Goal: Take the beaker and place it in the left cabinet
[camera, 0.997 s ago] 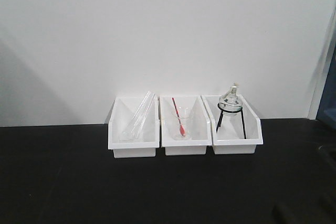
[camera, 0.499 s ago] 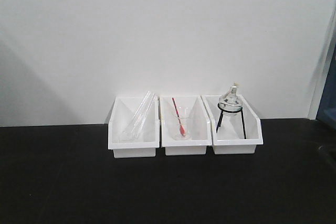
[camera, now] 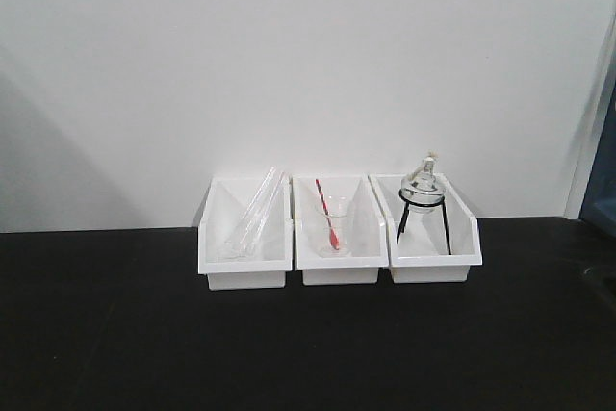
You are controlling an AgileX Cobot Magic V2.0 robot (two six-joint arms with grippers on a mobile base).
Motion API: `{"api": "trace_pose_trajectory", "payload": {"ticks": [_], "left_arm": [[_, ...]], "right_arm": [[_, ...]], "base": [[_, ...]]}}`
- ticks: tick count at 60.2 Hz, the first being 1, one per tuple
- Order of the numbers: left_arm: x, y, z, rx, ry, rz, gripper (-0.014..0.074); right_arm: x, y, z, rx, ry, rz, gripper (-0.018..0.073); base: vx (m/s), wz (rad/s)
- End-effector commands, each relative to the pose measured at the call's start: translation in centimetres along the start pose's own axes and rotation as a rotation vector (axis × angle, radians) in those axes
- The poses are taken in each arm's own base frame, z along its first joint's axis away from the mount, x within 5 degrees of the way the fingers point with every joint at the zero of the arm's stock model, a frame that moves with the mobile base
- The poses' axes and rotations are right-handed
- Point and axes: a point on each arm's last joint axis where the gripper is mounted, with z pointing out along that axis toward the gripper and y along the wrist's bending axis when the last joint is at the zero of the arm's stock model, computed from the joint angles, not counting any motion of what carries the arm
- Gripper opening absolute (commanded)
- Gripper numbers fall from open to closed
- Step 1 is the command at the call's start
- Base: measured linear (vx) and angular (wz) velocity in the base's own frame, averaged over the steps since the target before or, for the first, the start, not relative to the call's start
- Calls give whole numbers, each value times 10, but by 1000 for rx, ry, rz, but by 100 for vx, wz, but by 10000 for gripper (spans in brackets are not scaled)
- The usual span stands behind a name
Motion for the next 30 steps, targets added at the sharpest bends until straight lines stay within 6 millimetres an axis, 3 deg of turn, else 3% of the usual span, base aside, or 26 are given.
{"api": "trace_pose_trajectory", "payload": {"ticks": [1,30], "left_arm": [[-4,-1,-1,9,-93,-6,-8],[-4,-1,-1,9,-93,-6,-8]], "right_arm": [[-22,3,-3,-30,-229,-8,572],[-22,2,-3,-12,-230,-75,571]], "base": [[0,0],[0,0]]}}
